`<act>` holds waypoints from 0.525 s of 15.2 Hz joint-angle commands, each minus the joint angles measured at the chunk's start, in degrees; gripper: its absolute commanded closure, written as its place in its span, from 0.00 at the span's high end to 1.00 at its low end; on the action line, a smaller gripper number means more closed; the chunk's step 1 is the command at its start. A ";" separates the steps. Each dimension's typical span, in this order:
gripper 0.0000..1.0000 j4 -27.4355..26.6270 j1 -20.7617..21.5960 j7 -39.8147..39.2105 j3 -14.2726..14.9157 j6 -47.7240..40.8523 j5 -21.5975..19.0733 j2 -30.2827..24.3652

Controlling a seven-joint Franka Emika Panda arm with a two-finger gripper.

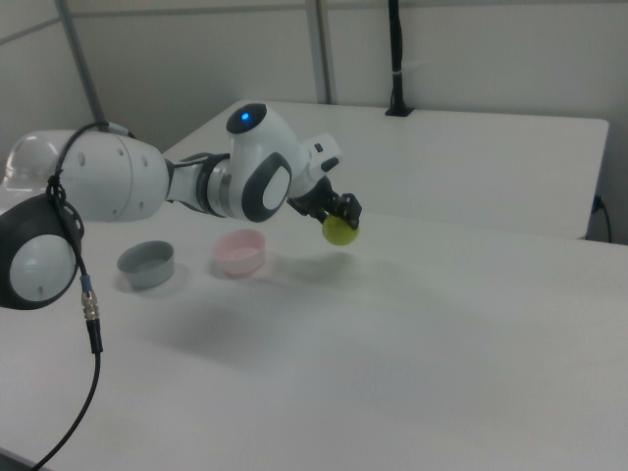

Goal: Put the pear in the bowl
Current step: 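Lift the pear and carry it over the pink bowl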

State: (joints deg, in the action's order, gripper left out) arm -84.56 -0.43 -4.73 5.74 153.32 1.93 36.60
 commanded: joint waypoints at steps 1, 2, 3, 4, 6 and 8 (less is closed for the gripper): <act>0.31 -0.61 0.52 1.56 -0.55 -7.24 -0.17 -5.13; 0.31 -0.61 0.70 2.70 -0.64 -7.86 -0.17 -6.01; 0.31 -0.61 1.05 4.45 -0.73 -8.04 0.00 -6.45; 0.31 -0.61 1.57 5.68 -0.73 -8.04 0.09 -6.72; 0.31 -0.70 3.32 7.27 -0.81 -8.74 0.44 -7.42; 0.31 -1.05 5.00 9.11 -0.73 -9.62 0.62 -8.30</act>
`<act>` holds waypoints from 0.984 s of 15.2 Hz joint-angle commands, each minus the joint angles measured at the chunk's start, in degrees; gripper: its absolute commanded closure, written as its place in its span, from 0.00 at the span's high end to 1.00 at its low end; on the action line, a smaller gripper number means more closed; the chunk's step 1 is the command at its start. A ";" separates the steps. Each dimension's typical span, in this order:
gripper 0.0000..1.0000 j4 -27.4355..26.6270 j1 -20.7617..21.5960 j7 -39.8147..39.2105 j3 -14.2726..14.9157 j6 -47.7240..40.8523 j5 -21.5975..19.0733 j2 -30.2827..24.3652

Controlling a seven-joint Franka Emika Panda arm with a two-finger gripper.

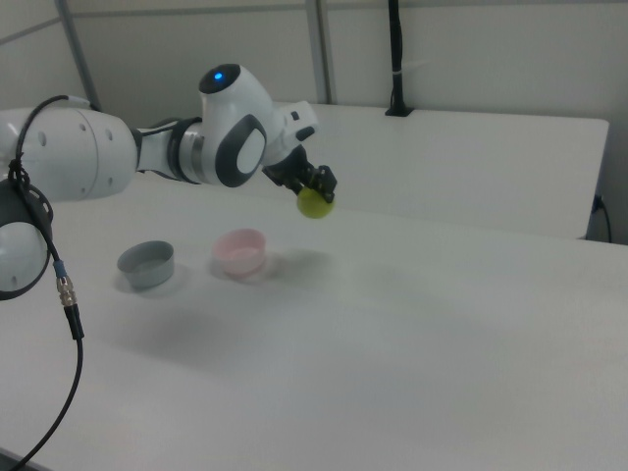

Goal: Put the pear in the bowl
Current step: 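Lift the pear and carry it over the pink bowl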

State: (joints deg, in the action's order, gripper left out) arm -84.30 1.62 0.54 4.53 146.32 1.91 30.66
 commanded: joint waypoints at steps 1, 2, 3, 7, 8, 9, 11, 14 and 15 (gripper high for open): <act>0.31 -1.30 3.91 4.89 0.47 -3.23 0.73 -2.88; 0.31 -1.39 4.88 5.78 0.47 -4.02 0.81 -3.23; 0.31 -1.48 6.02 6.48 0.47 -4.90 0.81 -3.67; 0.31 -3.23 10.50 9.29 0.47 -6.31 0.90 -5.34; 0.31 -3.41 11.38 10.43 0.56 -6.31 0.99 -5.61; 0.31 -3.41 12.17 11.40 0.48 -6.31 1.08 -5.70; 0.31 -3.41 13.84 13.59 0.56 -6.31 2.13 -5.70; 0.31 -4.28 15.69 17.11 0.47 -6.31 5.02 -5.79; 0.31 -4.46 15.87 17.73 0.47 -6.31 5.73 -5.79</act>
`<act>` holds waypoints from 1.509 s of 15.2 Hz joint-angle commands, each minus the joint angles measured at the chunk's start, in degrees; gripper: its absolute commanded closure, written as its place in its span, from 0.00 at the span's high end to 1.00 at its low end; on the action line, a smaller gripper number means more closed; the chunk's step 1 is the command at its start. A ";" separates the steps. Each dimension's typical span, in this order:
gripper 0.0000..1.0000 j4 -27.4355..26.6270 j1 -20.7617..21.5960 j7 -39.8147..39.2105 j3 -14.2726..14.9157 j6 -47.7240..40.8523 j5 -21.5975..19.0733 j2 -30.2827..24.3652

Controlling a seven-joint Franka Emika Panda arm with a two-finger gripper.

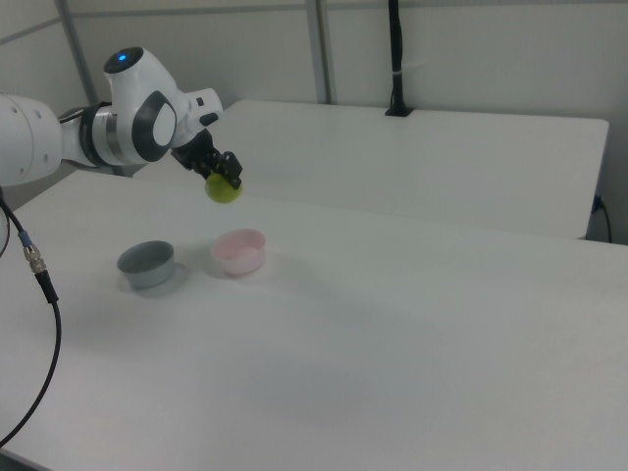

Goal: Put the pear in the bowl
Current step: 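Lower the pear into the pink bowl and open the gripper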

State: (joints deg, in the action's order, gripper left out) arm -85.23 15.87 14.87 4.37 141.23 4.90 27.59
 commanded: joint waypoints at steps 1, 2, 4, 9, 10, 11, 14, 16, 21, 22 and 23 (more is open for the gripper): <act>0.31 -3.98 1.62 3.58 0.64 -1.22 3.19 -2.71; 0.31 -4.42 1.62 3.58 0.64 -1.22 3.36 -2.71; 0.31 -5.82 1.62 3.67 0.64 -1.22 3.45 -2.71; 0.31 -9.08 1.53 3.67 0.64 -0.26 4.86 -2.36; 0.31 -9.26 1.44 3.67 0.64 0.01 5.12 -2.10; 0.31 -9.52 1.35 3.67 0.64 0.44 5.12 -1.92; 0.31 -10.05 0.74 3.58 0.64 0.80 5.30 -1.66; 0.31 -9.96 0.65 3.58 0.64 0.98 5.30 -1.13; 0.32 -9.87 -0.05 3.58 0.73 3.96 5.30 0.27; 0.32 -9.79 -0.40 3.58 0.73 4.23 5.39 0.36; 0.32 -9.78 -0.58 3.50 0.73 4.40 5.39 0.45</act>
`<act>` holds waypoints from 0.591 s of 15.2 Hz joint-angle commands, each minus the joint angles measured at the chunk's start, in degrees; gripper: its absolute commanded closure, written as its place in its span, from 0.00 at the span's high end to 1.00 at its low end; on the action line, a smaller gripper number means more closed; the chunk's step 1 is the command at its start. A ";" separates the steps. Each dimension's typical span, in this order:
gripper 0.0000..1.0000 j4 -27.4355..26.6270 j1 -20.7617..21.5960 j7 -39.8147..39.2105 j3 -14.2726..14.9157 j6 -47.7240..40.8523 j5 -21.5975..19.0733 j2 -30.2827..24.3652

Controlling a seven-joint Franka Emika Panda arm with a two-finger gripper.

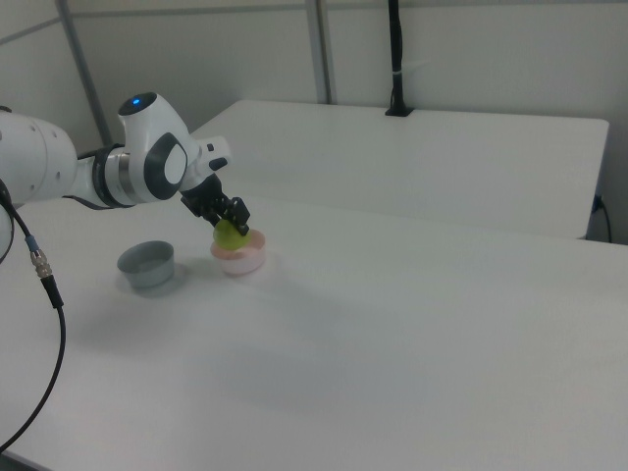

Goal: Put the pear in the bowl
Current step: 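Lower the pear into the pink bowl and open the gripper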

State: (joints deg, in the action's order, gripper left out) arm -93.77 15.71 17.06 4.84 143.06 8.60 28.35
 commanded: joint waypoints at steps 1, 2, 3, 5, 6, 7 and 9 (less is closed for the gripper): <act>0.32 -1.15 -0.42 1.31 0.26 2.58 1.77 -0.05; 0.32 -1.06 -0.42 1.23 0.26 2.58 2.11 0.21; 0.32 -1.06 -0.42 1.22 0.26 2.75 2.47 0.30; 0.32 -1.06 -0.51 1.22 0.26 3.28 2.65 0.39; 0.32 -1.06 -0.77 1.22 0.26 3.54 2.65 0.56; 0.32 -1.06 -0.77 1.22 0.26 3.54 2.73 0.74; 0.33 -1.06 -0.77 1.22 0.26 3.54 2.73 1.00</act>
State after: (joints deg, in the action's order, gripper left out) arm -93.78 15.01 17.06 4.87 144.66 9.87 29.54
